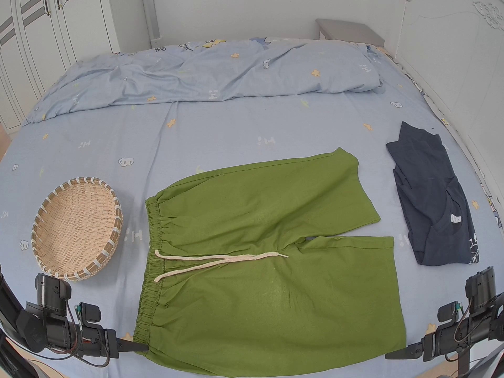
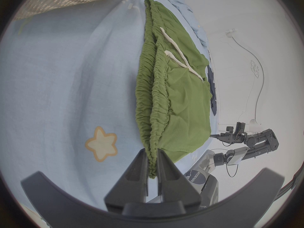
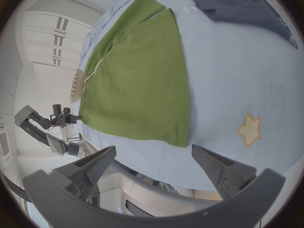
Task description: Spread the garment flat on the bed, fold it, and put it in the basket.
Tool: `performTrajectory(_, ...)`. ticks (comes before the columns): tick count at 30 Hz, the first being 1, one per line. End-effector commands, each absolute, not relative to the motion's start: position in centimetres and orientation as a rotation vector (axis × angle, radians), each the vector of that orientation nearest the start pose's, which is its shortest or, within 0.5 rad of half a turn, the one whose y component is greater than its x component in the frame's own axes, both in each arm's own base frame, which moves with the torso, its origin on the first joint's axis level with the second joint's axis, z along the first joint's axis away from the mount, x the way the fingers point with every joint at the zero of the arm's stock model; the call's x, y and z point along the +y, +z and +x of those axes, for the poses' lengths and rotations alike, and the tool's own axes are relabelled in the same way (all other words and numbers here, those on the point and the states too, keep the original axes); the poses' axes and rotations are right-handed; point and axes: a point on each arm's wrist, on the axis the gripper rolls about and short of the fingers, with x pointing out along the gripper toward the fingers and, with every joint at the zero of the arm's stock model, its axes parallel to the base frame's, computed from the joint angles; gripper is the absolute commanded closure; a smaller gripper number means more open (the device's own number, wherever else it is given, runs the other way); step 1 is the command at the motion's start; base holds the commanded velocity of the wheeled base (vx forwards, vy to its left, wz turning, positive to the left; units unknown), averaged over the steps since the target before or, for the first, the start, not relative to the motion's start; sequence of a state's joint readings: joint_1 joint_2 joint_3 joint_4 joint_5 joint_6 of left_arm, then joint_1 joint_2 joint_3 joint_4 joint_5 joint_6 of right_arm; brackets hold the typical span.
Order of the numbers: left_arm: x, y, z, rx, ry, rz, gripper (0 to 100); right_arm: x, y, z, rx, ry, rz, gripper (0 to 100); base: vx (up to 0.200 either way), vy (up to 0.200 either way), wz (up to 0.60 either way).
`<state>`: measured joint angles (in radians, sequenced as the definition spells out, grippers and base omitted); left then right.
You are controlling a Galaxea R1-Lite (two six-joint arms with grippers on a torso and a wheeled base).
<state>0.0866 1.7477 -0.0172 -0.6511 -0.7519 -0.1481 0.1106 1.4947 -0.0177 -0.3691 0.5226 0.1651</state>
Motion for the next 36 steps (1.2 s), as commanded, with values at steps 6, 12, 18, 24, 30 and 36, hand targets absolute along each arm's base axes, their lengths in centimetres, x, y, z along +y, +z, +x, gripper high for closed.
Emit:
performTrajectory(6,-0.1,2.5,14.2,1.053,-0.511,-0.588,100,2.4,1.9,12.3,1.274,0.458,0.373,0,0.000,0.000,0.00)
performTrajectory(12,-0.1,2.5,14.2,1.053,-0.513,-0.587,100,2.6,1.8,12.9,1.242,0.489,0.378,0,0.000,0.000,0.00)
performTrajectory(18,-0.1,2.6,14.2,1.046,-0.511,-0.588,100,2.7,1.1,13.9,1.216,0.523,0.407,0,0.000,0.000,0.00)
performTrajectory(24,-0.1,2.6,14.2,1.048,-0.511,-0.588,100,2.8,1.0,14.1,1.212,0.573,0.446,0,0.000,0.000,0.00)
performTrajectory(30,-0.1,2.5,14.2,1.052,-0.510,-0.590,100,2.1,1.2,14.2,1.179,0.604,0.518,100,0.000,0.000,0.00)
performTrajectory(36,0.1,2.5,14.2,1.047,-0.501,-0.595,100,1.9,1.2,13.9,1.203,0.586,0.525,100,0.000,0.000,0.00)
